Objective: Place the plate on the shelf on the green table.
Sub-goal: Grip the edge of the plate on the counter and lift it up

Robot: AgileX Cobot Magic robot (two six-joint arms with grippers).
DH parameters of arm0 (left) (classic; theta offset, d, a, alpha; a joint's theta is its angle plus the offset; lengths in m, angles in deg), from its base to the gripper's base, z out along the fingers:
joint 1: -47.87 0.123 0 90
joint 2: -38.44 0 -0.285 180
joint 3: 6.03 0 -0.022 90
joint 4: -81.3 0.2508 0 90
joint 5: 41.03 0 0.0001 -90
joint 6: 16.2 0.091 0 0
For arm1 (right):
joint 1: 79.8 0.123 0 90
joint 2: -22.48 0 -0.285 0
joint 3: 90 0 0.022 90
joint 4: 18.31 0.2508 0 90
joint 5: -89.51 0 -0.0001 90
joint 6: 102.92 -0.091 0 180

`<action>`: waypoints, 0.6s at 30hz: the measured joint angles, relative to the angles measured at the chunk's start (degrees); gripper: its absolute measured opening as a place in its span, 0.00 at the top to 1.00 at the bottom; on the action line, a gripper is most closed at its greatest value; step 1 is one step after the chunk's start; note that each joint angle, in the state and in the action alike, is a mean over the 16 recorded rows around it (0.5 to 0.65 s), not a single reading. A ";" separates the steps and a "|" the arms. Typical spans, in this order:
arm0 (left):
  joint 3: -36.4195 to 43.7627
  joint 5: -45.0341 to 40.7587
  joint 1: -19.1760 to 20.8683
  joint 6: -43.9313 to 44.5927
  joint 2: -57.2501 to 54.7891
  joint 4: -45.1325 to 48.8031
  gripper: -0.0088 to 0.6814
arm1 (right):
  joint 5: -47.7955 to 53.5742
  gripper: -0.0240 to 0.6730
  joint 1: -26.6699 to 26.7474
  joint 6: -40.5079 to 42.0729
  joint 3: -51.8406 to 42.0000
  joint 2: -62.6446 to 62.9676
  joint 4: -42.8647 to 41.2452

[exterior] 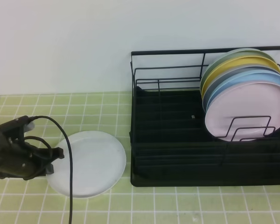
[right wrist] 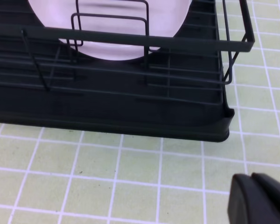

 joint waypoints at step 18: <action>0.00 1.36 0.00 1.10 8.33 -0.45 0.99 | 0.06 0.97 0.00 0.00 0.00 0.00 0.00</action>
